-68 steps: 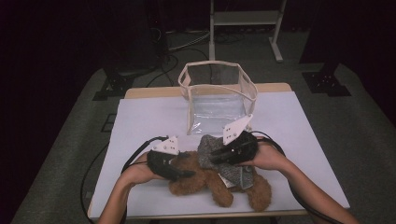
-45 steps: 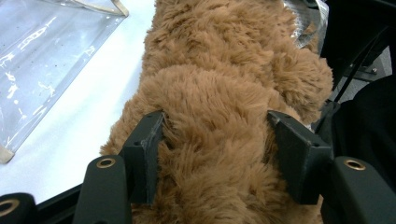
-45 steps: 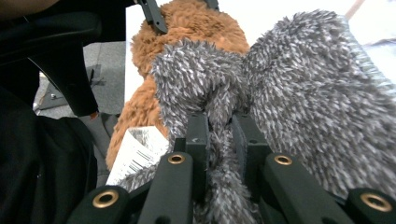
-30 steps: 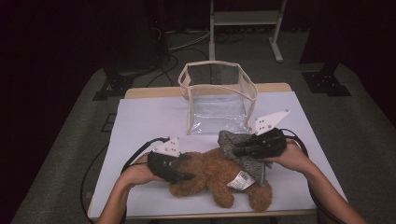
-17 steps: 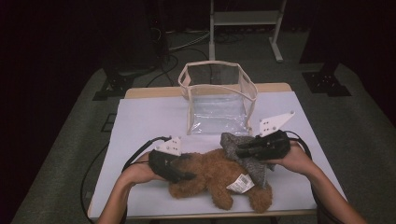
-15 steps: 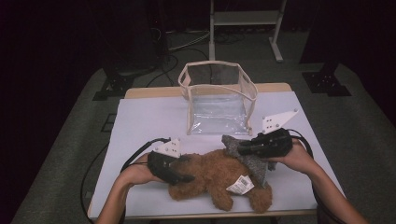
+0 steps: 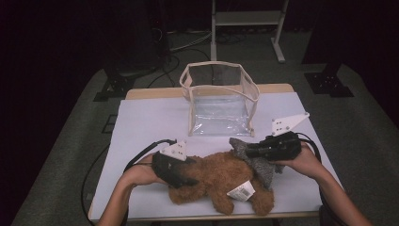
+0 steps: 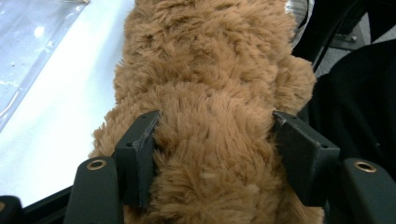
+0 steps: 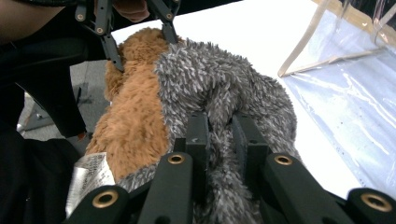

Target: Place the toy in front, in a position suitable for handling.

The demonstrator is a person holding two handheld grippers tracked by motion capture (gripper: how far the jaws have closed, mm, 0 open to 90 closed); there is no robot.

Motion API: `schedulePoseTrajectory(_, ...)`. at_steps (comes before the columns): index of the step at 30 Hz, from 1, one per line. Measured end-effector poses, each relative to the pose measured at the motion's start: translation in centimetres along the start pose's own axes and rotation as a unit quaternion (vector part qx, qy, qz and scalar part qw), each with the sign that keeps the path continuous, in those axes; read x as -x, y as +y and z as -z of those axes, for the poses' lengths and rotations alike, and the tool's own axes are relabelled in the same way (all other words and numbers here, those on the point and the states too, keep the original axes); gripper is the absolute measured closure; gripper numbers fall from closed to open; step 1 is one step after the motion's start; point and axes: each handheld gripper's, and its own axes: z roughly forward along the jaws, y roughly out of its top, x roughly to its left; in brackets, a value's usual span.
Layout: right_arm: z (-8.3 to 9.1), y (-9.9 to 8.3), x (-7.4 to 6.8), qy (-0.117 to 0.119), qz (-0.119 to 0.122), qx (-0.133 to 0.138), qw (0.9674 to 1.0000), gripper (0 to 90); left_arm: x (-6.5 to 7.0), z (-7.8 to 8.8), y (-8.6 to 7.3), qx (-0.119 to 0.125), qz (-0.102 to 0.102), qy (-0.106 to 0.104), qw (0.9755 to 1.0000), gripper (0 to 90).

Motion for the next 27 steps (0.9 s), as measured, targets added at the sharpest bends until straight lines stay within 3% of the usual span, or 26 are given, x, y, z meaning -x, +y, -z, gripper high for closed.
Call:
schedulePoseTrajectory(7,-1.2,-0.5,-0.6,0.019,-0.003,-0.002,0.9998,77.7,-0.1,-0.6,2.3,0.005,-0.011,0.003,0.9999,27.2)
schedulePoseTrajectory(8,-1.4,-0.5,-0.9,0.029,-0.001,-0.003,0.9996,77.7,-0.1,-1.3,3.3,0.007,-0.022,0.001,0.9997,25.0)
schedulePoseTrajectory(11,-1.5,-0.4,-1.2,0.034,0.003,-0.004,0.9994,77.7,0.0,-2.6,4.7,0.011,-0.025,-0.001,0.9996,20.0)
schedulePoseTrajectory(15,-1.5,-0.4,-1.6,0.041,0.009,-0.004,0.9991,77.7,-0.2,-4.4,5.4,-0.016,-0.020,-0.002,0.9997,15.3)
schedulePoseTrajectory(17,-1.0,-0.3,-1.6,0.031,0.015,0.001,0.9994,77.7,-0.1,-5.2,5.3,-0.030,-0.011,-0.009,0.9994,11.8)
schedulePoseTrajectory(22,0.1,-0.5,-0.9,0.015,0.004,0.012,0.9998,77.7,0.0,-5.3,5.2,-0.038,-0.017,-0.009,0.9991,8.9)
schedulePoseTrajectory(27,-1.3,-0.8,-1.1,0.034,-0.001,-0.001,0.9994,77.7,0.2,-6.0,6.1,-0.062,-0.031,-0.005,0.9976,4.8)
